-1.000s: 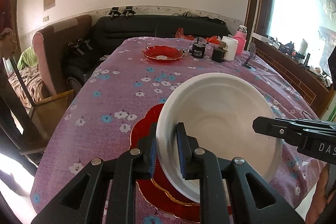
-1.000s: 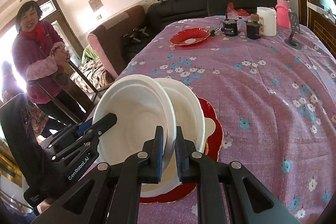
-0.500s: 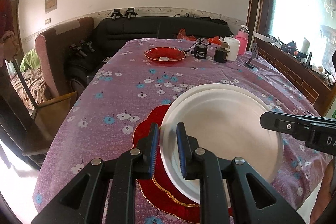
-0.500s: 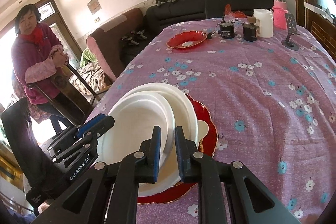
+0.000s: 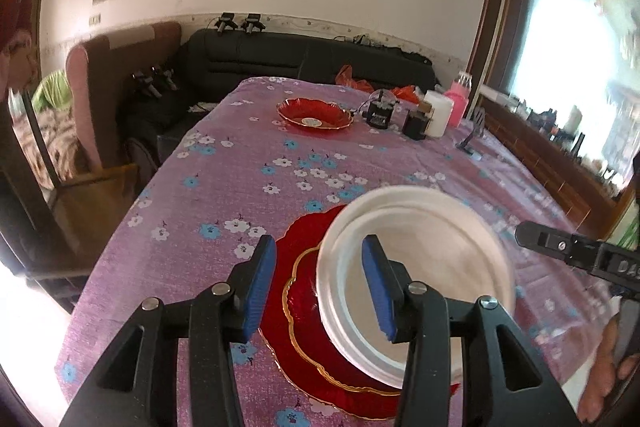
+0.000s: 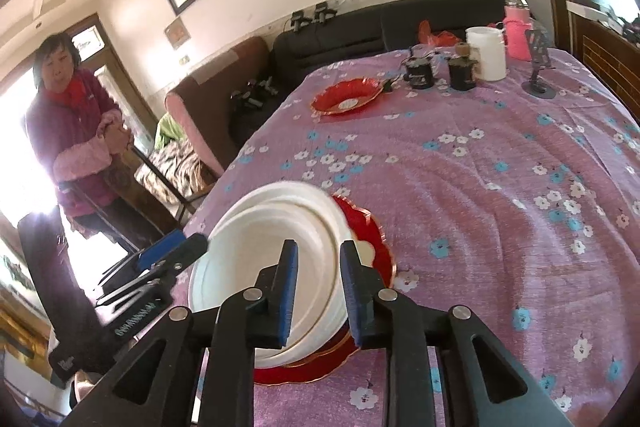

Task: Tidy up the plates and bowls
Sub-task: 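Lower the small white bowl into the large white bowl on the stack, then open the left gripper and release the small white bowl on the stack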

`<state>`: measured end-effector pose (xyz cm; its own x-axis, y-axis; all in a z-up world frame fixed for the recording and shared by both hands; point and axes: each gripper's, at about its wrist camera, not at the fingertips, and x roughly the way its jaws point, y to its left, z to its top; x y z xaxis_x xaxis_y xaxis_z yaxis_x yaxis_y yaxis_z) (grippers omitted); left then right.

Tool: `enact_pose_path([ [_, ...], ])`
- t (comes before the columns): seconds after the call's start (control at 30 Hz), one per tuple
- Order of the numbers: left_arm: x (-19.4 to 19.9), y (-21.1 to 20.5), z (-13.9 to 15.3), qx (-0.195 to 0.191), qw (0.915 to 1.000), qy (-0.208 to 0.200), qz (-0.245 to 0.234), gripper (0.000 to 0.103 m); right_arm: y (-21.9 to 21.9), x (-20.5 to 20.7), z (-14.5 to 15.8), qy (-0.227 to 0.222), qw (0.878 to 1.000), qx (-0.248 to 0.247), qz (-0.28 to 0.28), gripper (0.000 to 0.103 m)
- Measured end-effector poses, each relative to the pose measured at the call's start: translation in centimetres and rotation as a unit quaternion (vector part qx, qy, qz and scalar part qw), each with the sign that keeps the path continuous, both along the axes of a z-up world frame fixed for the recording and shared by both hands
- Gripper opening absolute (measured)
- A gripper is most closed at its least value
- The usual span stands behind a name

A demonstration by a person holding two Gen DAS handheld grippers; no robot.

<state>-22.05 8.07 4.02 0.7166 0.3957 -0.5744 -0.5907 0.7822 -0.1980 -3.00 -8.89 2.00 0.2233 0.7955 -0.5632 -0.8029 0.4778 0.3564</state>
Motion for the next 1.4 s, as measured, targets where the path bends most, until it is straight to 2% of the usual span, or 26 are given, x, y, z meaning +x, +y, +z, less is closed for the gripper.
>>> enact_pose_path([
  [0.13,-1.6,3.0,-0.4,-0.074,0.997,-0.021,0.004,0.044,-1.2,1.6,-0.4,0.01,1.0,0.004,-0.023,0.024],
  [0.27,-2.4,5.6,-2.0,-0.101,0.9942,0.007,0.035,0.044,-1.7,3.1,-1.9,0.037,0.999,-0.004,-0.03,0.024],
  [0.43,-2.4,6.4,-4.2,-0.133,0.9903,0.027,0.029,0.042,-1.4,4.3,-4.4,0.081,0.996,-0.018,-0.022,0.024],
  [0.63,-1.4,5.8,-4.9,-0.124,0.9914,0.039,0.006,0.035,-0.8,4.7,-6.0,0.102,0.994,-0.031,-0.013,0.024],
  [0.77,-1.1,5.8,-5.6,-0.126,0.9907,0.052,-0.005,0.023,-0.3,4.9,-6.9,0.114,0.993,-0.036,-0.006,0.024],
  [0.93,-0.5,5.5,-6.3,-0.121,0.9903,0.067,-0.015,0.023,0.9,4.8,-7.9,0.125,0.991,-0.044,0.008,0.024],
  [1.0,-0.2,5.2,-6.5,-0.112,0.9907,0.075,-0.016,0.021,1.3,4.9,-8.5,0.13,0.99,-0.049,0.01,0.017],
  [1.07,0.2,5.1,-6.8,-0.108,0.9907,0.08,-0.019,0.017,1.8,5.2,-9.1,0.14,0.989,-0.05,0.014,0.015],
  [1.17,0.9,4.6,-7.1,-0.099,0.9913,0.084,-0.022,0.01,2.3,5.3,-9.2,0.135,0.99,-0.048,0.013,0.014],
  [1.27,1.4,4.0,-7.0,-0.075,0.9927,0.093,-0.016,0.009,2.4,5.1,-9.1,0.126,0.991,-0.049,0.01,0.013],
  [1.4,1.8,3.9,-7.1,-0.083,0.9924,0.09,-0.017,0.008,2.0,5.2,-9.0,0.122,0.991,-0.05,0.007,0.013],
])
